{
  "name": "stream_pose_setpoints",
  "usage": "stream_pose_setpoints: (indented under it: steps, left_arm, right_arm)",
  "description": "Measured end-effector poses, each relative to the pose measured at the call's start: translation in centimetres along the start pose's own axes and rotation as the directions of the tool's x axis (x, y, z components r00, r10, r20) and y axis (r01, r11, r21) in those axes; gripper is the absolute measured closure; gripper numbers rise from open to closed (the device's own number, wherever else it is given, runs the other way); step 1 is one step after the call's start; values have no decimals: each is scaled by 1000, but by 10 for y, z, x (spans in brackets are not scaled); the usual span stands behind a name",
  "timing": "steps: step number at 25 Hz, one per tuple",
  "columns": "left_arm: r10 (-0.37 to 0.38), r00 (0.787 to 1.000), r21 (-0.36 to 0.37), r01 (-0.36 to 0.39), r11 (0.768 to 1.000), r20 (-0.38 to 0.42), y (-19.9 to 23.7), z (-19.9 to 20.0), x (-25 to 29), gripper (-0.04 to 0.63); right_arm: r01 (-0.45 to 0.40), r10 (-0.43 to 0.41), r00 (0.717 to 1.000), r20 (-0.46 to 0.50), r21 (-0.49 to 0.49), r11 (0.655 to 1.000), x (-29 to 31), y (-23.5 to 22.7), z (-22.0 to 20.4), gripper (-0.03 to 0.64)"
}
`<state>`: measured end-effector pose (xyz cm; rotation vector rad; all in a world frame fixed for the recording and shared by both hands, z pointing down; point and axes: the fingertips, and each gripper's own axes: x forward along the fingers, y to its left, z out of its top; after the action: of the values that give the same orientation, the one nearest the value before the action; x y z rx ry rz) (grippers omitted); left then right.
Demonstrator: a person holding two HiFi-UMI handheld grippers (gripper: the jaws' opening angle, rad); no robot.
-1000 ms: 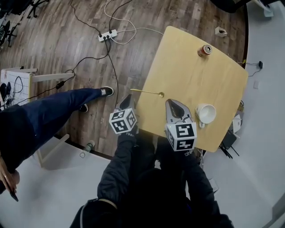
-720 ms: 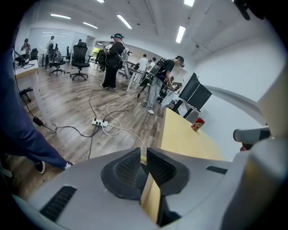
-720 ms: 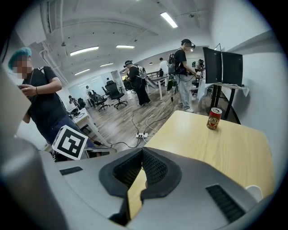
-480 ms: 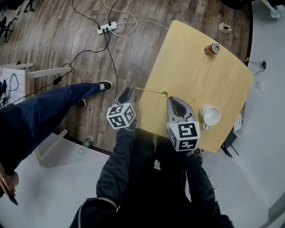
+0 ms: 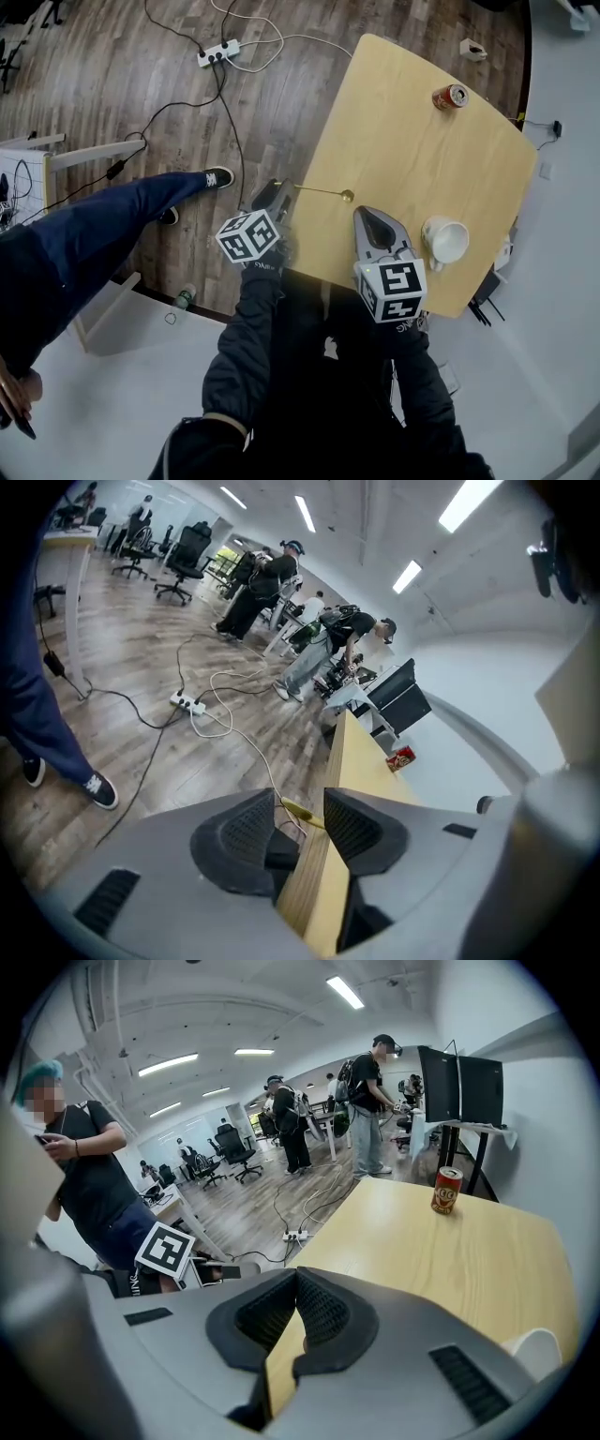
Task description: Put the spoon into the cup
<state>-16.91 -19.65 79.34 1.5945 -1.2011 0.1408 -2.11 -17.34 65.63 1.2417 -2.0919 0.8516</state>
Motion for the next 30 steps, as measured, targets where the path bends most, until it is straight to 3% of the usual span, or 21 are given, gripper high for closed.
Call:
stream_pose_setpoints:
  steps: [3, 5, 13, 20, 30]
  left_arm:
    - [-74, 997, -83, 76, 994, 17, -2, -1, 6, 447]
    - [-130, 991, -122, 134, 984, 38, -9, 1, 7, 503]
    - [-235, 963, -134, 252, 958, 130, -41, 17, -9, 546]
    - [-315, 934, -72, 330, 941, 169, -90, 28, -26, 560]
    - [-424, 893, 31, 425, 905, 149, -188, 19, -47, 560]
  right_arm:
    - [6, -6, 1000, -2, 12, 1000, 1, -4, -3, 595]
    - [10, -10, 1000, -1, 17, 1000, 0, -7, -4, 595]
    - [22, -23, 1000, 6, 43, 999, -18, -13, -12, 595]
    - [38, -41, 998, 40, 63, 997, -44, -20, -12, 595]
    - [110, -124, 986, 108, 131, 985, -107, -53, -20, 595]
